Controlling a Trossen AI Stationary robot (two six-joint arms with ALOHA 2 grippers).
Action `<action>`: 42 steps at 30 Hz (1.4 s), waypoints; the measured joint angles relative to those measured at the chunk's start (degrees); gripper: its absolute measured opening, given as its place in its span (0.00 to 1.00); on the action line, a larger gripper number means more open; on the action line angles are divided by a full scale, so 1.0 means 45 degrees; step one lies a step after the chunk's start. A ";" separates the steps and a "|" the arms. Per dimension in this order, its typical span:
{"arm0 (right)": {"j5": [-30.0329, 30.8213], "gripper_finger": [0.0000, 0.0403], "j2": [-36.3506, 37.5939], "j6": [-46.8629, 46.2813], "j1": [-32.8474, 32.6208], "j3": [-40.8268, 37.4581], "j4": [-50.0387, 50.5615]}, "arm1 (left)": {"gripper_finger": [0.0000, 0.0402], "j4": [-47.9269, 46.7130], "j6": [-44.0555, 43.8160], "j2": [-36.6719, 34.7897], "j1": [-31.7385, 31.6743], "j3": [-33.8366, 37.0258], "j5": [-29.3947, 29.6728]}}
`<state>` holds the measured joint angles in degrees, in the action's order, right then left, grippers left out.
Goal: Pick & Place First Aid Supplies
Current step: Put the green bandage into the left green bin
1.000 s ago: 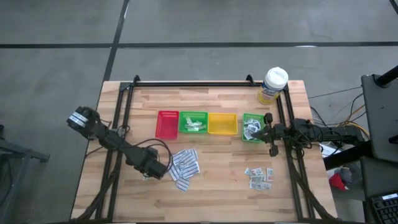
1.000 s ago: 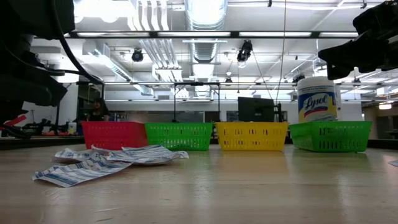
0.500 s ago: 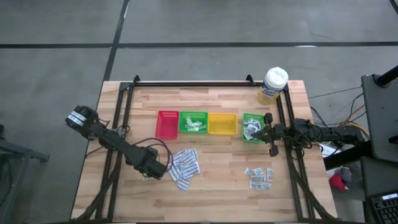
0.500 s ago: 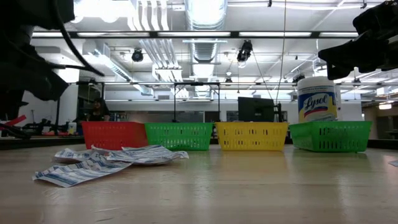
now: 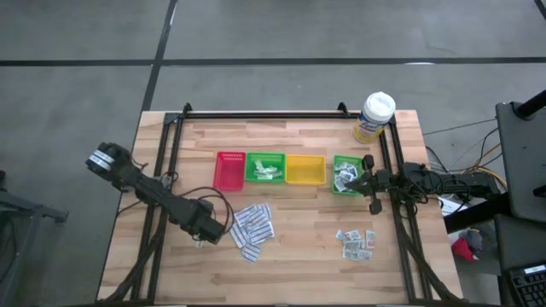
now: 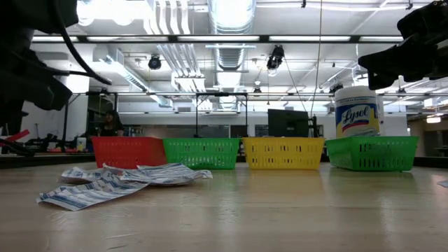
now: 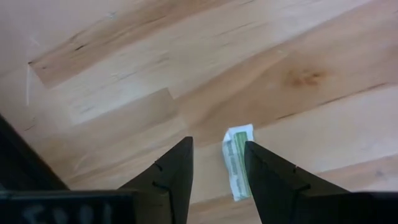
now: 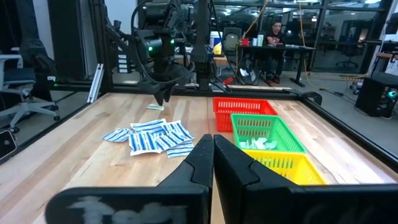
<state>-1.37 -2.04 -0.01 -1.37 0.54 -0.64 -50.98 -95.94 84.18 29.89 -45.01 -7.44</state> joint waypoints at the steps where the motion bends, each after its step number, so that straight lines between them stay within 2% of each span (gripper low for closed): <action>1: 0.0000 0.02 0.0000 0.0000 0.0000 0.0000 -0.0005 | 0.37 0.0136 -0.0004 0.0054 0.0000 0.0072 -0.0001; 10: 0.0000 0.02 0.0000 0.0000 0.0000 0.0000 0.0000 | 0.37 0.1436 -0.0015 0.0327 -0.0010 0.0867 -0.0182; 30: 0.0000 0.02 0.0000 0.0000 0.0005 0.0000 -0.0005 | 0.36 0.1559 0.0505 0.0370 -0.0009 0.0941 -0.0190; 42: 0.0000 0.02 0.0000 0.0000 0.0002 0.0000 0.0000 | 0.21 0.1513 0.0578 0.0380 0.0000 0.0955 -0.0106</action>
<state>-1.37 -2.04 -0.01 -1.36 0.54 -0.64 -44.17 -93.34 85.89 29.89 -40.71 -7.92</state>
